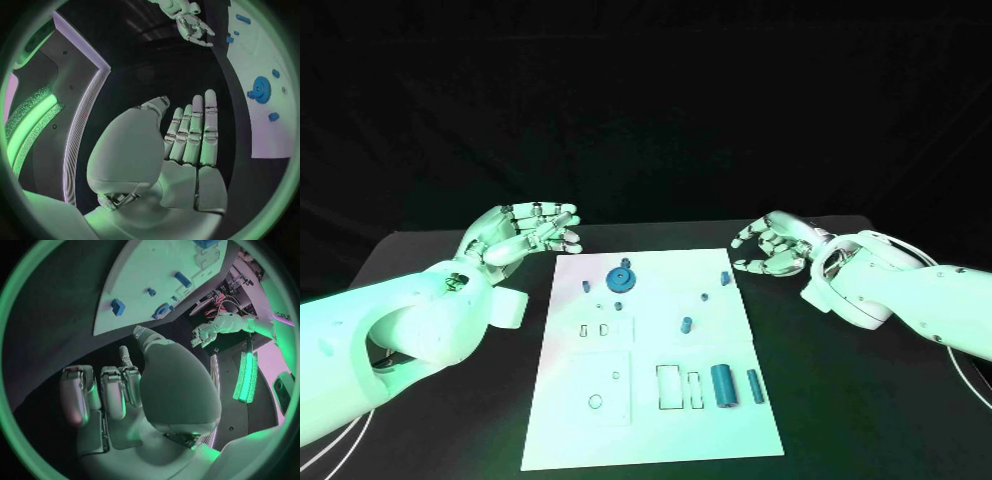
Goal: Assemble the parts on the task board
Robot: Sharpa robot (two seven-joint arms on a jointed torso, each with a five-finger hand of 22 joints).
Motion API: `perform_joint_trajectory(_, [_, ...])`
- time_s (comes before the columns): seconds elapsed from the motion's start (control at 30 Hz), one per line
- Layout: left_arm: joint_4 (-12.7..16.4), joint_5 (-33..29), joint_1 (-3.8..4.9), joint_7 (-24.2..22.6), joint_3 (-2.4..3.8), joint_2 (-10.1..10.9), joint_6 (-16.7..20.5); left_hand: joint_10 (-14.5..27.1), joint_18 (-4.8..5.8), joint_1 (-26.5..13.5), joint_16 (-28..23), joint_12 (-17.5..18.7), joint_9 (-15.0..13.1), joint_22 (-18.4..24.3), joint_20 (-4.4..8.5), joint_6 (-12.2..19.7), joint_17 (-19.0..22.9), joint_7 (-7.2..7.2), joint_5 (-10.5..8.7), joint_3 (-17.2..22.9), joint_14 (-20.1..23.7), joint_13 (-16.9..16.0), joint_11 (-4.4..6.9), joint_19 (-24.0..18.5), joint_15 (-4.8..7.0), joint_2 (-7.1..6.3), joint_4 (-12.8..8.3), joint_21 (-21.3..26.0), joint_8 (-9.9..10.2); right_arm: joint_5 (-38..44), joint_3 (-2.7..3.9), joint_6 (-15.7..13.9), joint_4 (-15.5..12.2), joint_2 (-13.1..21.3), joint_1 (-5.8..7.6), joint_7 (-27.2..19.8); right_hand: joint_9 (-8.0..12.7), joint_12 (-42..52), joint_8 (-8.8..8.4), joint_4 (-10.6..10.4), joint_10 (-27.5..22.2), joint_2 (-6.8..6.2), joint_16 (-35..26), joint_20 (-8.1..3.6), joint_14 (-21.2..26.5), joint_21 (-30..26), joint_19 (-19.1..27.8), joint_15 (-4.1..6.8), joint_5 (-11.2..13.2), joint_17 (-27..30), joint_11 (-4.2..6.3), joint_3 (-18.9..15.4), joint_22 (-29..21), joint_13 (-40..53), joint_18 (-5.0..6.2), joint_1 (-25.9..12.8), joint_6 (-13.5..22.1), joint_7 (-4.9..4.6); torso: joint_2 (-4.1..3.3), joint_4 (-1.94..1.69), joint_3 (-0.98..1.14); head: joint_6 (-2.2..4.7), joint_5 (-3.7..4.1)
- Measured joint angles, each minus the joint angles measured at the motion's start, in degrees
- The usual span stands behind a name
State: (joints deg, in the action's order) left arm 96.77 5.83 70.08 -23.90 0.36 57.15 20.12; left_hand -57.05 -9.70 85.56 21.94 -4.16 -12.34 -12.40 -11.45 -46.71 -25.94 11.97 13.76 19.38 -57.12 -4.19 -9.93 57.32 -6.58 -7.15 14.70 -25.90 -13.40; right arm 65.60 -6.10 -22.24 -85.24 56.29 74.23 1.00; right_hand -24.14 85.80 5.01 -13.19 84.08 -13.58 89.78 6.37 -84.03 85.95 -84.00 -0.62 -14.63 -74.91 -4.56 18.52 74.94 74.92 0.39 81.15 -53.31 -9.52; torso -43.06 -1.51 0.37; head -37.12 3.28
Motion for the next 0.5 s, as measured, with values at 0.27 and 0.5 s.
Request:
perform_joint_trajectory(0.27, [-0.38,0.00,-0.03,-0.02,0.00,-0.20,-0.02,0.00,0.00,0.00,0.00,0.00,0.01,0.00,0.00,0.00,-0.05,0.00,0.00,0.00,0.00,0.00,0.00,0.00,0.00,0.00,0.00,0.00,0.00,-0.13,-0.15,1.29,1.09,0.26,-1.38,-1.91,0.00,0.00,-0.21,0.00,0.00,0.00,0.00,0.00,0.00,0.00,0.00,0.00,0.00,0.00,0.00,0.00,-0.01,0.00,0.00,0.00,0.16,-0.16,0.01,0.00,0.11,-0.20,0.29])
perform_joint_trajectory(0.5, [-0.54,-0.01,-0.04,-0.03,-0.01,-0.25,-0.03,0.00,0.00,0.00,0.00,0.00,0.01,0.01,0.00,0.00,-0.04,0.00,0.00,0.00,0.00,0.00,0.00,0.00,0.00,0.00,0.00,0.00,0.00,-0.57,-0.15,1.56,2.72,-1.20,-1.98,-2.11,0.05,0.00,-0.21,0.00,0.00,0.00,0.00,0.00,0.00,0.01,0.00,0.00,0.00,0.00,0.00,0.00,-0.01,-0.01,0.00,0.00,0.16,-0.16,-0.03,-0.10,-0.05,-0.26,0.35])
